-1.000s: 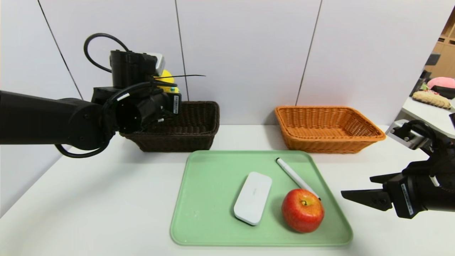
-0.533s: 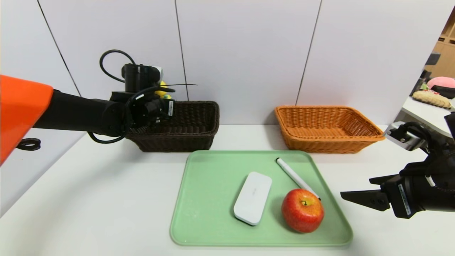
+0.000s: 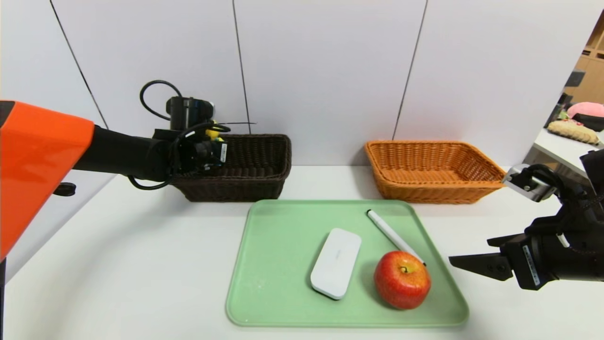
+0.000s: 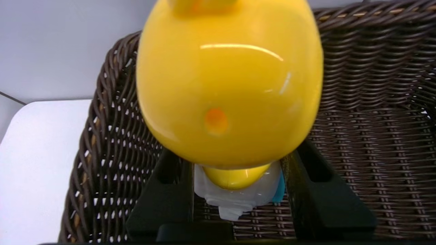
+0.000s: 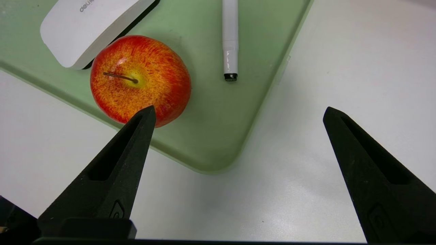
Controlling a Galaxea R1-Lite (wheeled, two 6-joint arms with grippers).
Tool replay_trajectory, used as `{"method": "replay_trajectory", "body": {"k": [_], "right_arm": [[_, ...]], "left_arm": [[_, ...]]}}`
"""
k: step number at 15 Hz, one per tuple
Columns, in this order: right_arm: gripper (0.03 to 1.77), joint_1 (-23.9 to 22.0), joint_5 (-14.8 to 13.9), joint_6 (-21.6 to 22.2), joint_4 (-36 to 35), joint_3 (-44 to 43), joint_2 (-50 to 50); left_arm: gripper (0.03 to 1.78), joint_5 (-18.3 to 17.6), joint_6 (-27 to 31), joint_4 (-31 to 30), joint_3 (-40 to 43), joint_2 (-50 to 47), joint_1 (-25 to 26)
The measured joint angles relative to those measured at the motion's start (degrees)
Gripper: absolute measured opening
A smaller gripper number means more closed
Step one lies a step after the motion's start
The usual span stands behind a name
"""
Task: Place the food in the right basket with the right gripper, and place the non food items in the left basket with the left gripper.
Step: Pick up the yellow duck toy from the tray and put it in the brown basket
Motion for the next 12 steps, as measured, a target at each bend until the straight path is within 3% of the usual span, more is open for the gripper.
{"method": "replay_trajectory", "body": {"k": [6, 12], "right_arm": [[1.70, -0.17, -0.06, 0.04, 0.00, 0.13, 0.02], [1.70, -0.20, 0.00, -0.07, 0.00, 0.28, -0.02]], "left_arm": [[0.75, -2.82, -0.27, 0.37, -0.28, 0.61, 0.16], [1.22, -2.90, -1.45, 0.66, -0.63, 1.22, 0.66]]}}
